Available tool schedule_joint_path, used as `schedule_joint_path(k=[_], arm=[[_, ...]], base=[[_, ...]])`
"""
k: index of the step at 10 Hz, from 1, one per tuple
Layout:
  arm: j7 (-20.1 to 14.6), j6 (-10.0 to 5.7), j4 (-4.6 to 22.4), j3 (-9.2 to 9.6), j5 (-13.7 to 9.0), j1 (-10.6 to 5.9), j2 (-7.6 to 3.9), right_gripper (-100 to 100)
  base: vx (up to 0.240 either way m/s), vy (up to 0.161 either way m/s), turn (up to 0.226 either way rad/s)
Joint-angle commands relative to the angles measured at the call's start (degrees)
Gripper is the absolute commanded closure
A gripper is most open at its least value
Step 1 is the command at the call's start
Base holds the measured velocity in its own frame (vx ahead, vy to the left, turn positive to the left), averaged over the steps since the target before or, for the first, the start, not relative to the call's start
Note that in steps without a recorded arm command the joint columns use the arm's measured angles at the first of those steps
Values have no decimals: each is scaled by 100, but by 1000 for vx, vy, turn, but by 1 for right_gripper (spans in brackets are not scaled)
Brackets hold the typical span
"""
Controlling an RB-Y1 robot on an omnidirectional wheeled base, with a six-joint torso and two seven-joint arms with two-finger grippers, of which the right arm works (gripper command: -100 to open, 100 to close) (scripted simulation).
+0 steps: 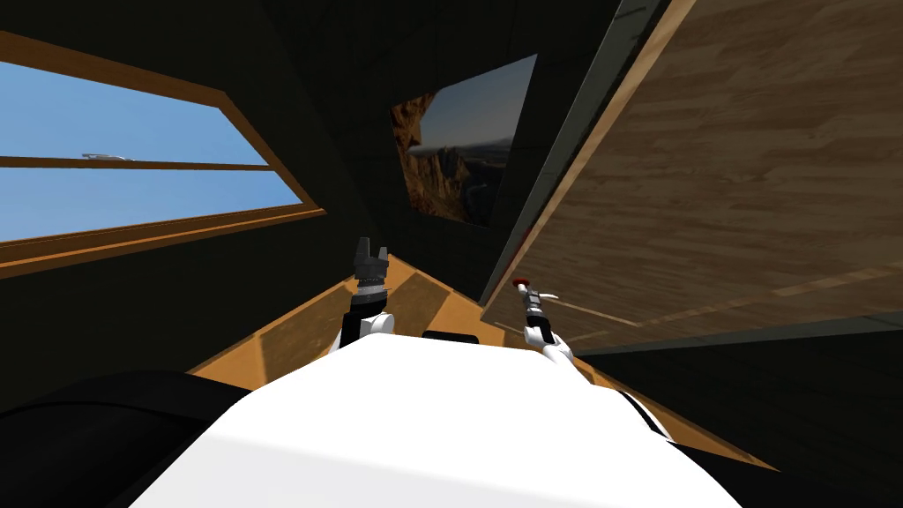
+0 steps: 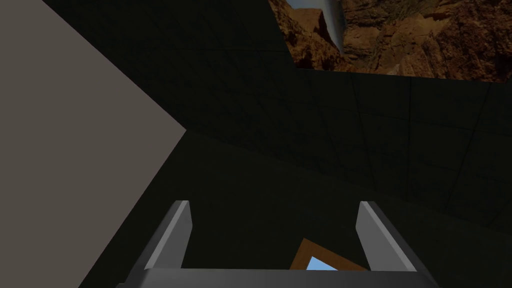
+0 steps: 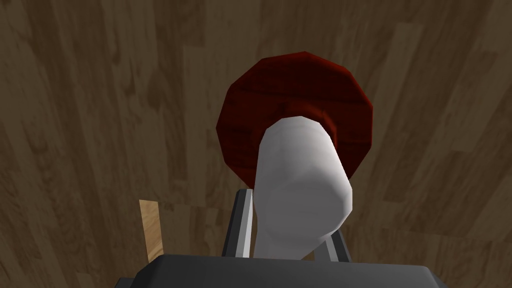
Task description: Pull the door open
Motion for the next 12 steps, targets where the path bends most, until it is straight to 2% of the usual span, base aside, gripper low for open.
schedule_joint_path(k=[1, 4, 12], arm=[[-91, -41, 19, 90, 44, 7, -40, 100], [-86, -40, 99, 76, 54, -32, -11, 100], [-159, -129, 314, 93, 170, -216, -22, 100]], base=[[-236, -41, 98], [-151, -27, 96], [-219, -74, 178]])
